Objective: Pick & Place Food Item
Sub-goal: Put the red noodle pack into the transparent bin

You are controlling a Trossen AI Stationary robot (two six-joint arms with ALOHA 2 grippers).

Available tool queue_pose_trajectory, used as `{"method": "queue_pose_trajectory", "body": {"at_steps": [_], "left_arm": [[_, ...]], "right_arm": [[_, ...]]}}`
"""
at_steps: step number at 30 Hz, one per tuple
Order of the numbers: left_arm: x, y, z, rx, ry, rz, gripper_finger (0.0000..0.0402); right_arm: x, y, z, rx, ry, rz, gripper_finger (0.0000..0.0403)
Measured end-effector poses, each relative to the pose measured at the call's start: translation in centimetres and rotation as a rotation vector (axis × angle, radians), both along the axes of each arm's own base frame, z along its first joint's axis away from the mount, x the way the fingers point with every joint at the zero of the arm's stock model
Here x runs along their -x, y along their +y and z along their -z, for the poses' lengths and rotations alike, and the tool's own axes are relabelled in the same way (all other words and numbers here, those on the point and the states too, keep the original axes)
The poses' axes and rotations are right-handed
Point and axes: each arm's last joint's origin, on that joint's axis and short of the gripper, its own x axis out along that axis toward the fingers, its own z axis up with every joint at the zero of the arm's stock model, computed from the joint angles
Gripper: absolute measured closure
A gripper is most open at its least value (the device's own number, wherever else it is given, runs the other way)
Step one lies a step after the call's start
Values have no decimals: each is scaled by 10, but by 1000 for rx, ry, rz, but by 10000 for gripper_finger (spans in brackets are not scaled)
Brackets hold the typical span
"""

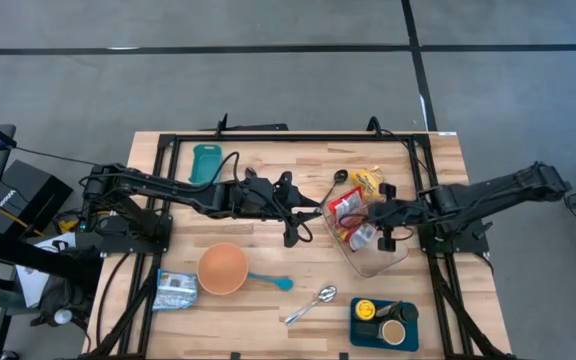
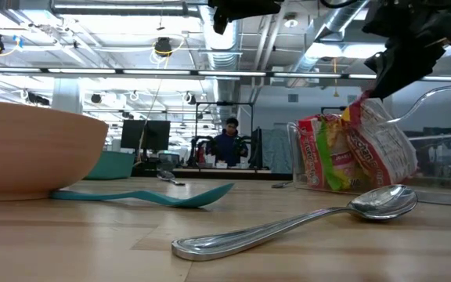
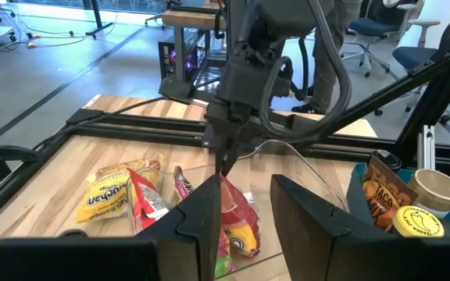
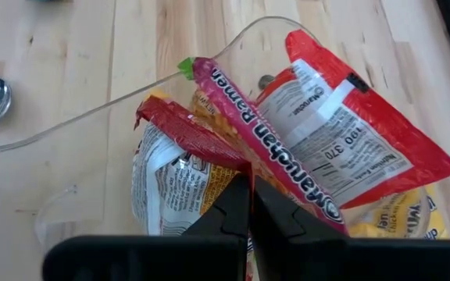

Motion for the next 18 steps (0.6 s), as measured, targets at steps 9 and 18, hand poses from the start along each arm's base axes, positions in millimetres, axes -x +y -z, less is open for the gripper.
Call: {"method": "queue_pose_trajectory", "body": {"at_steps": [9, 18], "left_arm": [[0, 0, 0, 0, 0, 0, 293], [0, 0, 0, 0, 0, 0, 293]], "right_arm": [[1, -1, -1, -3, -6, 8, 403], [1, -1, -1, -1, -6, 9, 403]]}}
